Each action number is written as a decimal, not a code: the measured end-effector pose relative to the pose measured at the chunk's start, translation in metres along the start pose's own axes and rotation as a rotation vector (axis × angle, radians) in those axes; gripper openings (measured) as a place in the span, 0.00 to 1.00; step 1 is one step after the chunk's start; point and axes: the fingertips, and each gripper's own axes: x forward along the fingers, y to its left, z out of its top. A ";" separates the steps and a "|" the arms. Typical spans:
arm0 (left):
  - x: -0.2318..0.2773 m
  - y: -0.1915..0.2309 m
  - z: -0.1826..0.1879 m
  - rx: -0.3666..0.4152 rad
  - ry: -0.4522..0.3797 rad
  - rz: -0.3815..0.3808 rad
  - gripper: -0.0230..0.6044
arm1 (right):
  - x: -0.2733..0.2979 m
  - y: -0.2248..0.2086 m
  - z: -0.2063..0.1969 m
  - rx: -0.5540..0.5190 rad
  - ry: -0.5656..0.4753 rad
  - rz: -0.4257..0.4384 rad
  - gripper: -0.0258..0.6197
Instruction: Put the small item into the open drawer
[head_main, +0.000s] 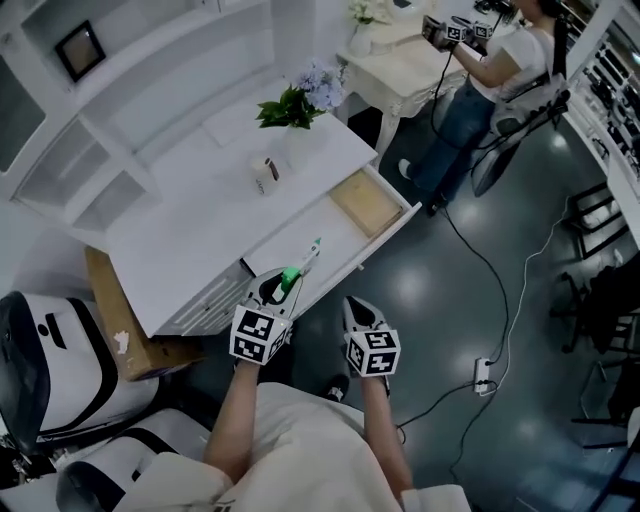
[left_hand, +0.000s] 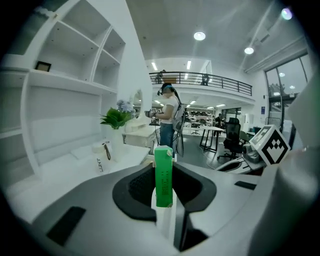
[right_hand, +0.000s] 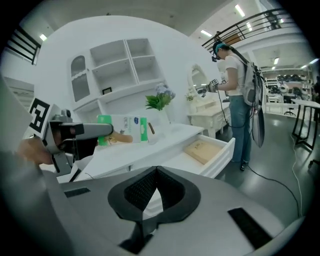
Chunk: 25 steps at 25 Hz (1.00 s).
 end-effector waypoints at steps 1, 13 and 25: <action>0.007 0.004 0.001 0.020 0.009 -0.024 0.18 | 0.009 0.005 0.001 -0.007 0.011 0.001 0.08; 0.078 0.063 -0.046 -0.014 0.114 -0.203 0.19 | 0.068 -0.009 0.031 0.036 0.054 -0.104 0.08; 0.142 0.070 -0.128 -0.163 0.298 -0.375 0.19 | 0.113 -0.028 0.024 0.093 0.111 -0.217 0.08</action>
